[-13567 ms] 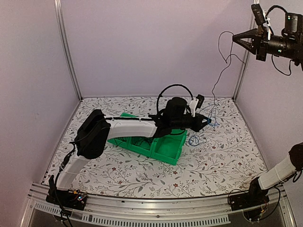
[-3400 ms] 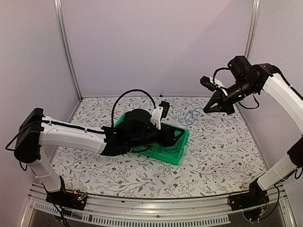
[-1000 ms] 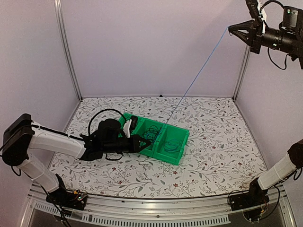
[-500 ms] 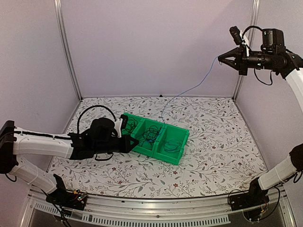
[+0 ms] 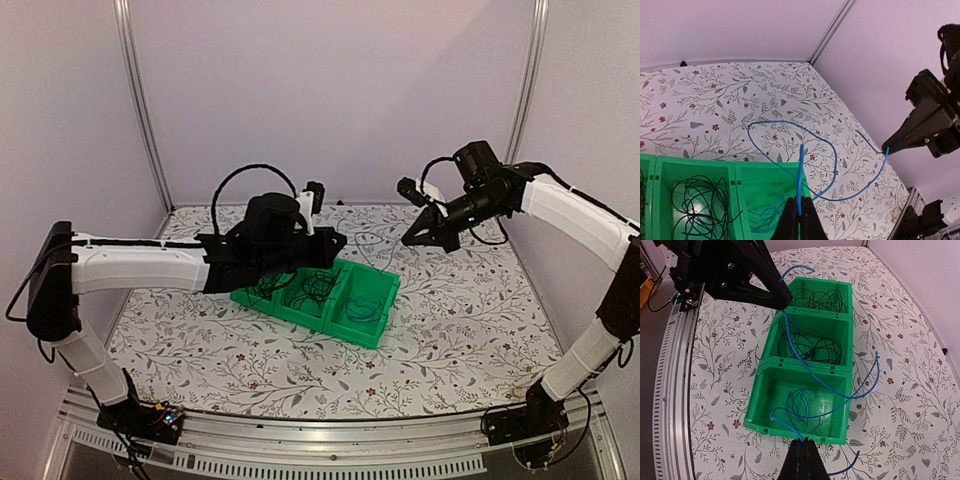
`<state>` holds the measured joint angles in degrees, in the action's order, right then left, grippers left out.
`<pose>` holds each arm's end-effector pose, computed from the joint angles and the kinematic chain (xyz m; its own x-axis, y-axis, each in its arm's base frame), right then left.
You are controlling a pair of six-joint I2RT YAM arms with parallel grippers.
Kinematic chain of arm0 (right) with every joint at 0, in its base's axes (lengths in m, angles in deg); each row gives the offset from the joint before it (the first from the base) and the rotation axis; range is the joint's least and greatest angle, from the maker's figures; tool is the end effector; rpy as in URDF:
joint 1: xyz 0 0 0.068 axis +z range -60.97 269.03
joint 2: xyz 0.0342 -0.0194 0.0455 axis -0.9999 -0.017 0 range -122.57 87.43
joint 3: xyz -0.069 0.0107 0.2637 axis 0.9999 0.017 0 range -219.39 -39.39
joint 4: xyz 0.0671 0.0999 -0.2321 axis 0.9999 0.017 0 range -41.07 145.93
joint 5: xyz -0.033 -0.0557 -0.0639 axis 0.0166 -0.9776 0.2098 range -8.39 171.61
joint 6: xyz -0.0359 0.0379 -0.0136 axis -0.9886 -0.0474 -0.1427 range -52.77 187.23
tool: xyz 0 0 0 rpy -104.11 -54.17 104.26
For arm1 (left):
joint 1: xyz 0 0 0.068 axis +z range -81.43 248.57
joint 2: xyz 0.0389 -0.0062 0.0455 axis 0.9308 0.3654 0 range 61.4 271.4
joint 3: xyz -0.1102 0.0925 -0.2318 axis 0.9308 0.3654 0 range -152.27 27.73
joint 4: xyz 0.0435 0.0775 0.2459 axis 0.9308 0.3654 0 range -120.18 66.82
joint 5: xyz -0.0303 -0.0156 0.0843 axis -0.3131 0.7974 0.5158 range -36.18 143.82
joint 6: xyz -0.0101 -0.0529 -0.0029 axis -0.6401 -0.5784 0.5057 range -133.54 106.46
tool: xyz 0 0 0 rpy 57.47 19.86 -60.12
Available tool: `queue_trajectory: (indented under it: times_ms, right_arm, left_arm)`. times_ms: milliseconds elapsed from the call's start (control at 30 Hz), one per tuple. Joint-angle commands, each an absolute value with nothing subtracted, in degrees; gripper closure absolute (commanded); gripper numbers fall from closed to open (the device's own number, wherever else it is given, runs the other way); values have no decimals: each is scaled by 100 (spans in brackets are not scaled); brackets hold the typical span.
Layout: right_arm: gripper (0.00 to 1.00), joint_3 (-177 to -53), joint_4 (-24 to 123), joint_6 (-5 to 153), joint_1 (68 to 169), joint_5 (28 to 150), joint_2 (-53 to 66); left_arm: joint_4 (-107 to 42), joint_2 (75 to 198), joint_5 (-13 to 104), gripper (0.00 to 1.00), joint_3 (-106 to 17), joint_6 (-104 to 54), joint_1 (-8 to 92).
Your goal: Untangle the cables
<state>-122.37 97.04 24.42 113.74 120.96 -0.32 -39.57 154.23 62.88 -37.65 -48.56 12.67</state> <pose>0.2813 0.1542 0.3357 -0.0754 -0.6132 -0.7863 -0.9844 0.1713 -0.0392 0.2188 -0.3130 0.2836 -0.5635 -0.1787 -0.8065 0.5011 0.7023 -0.5057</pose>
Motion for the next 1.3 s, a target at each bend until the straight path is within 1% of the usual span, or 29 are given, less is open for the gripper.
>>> queue_trajectory:
  times_ms: [0, 167, 333, 467, 633, 867, 933, 1033, 1067, 1133, 1267]
  right_arm:
    - [100, -12131, 9493, 2629, 11468, 12161, -660]
    - [100, -12148, 9452, 2849, 11605, 12382, -1452]
    - [100, -12177, 9373, 3084, 11830, 12493, -1937]
    - [100, -12188, 9467, 3178, 11934, 12555, -1847]
    - [100, -11952, 9353, 3190, 11935, 12431, -1674]
    - [100, -11876, 8976, 3430, 11935, 12333, -2146]
    - [97, -11876, 8898, 3474, 11935, 12345, -2176]
    - [79, -11872, 8838, 3538, 11936, 12294, -2073]
    - [75, -11887, 8896, 3541, 11936, 12246, -2038]
    - [69, -11887, 9097, 3410, 11915, 12074, -1935]
    - [59, -11491, 9381, 2964, 11637, 11813, -1321]
  left_arm:
    - [-3508, 16018, 6480, 100, -4311, -4786, 1114]
    - [-2813, 16430, 6508, 100, -4741, -4895, 1005]
    - [-2776, 16372, 6422, 100, -4759, -4837, 873]
    - [-3198, 15927, 6401, 100, -4591, -4188, 585]
    - [-2622, 15840, 6144, 100, -4413, -4340, 554]
    - [-2448, 16024, 6050, 100, -4166, -4585, 553]
    - [-2394, 16156, 6003, 100, -4263, -4543, 552]
    - [-2411, 16335, 5951, 100, -4437, -4458, 552]
    - [-2463, 16383, 5923, 100, -4482, -4425, 552]
    - [-2529, 16484, 5858, 100, -4582, -4345, 555]
    - [-2535, 16697, 5669, 100, -4823, -4139, 554]
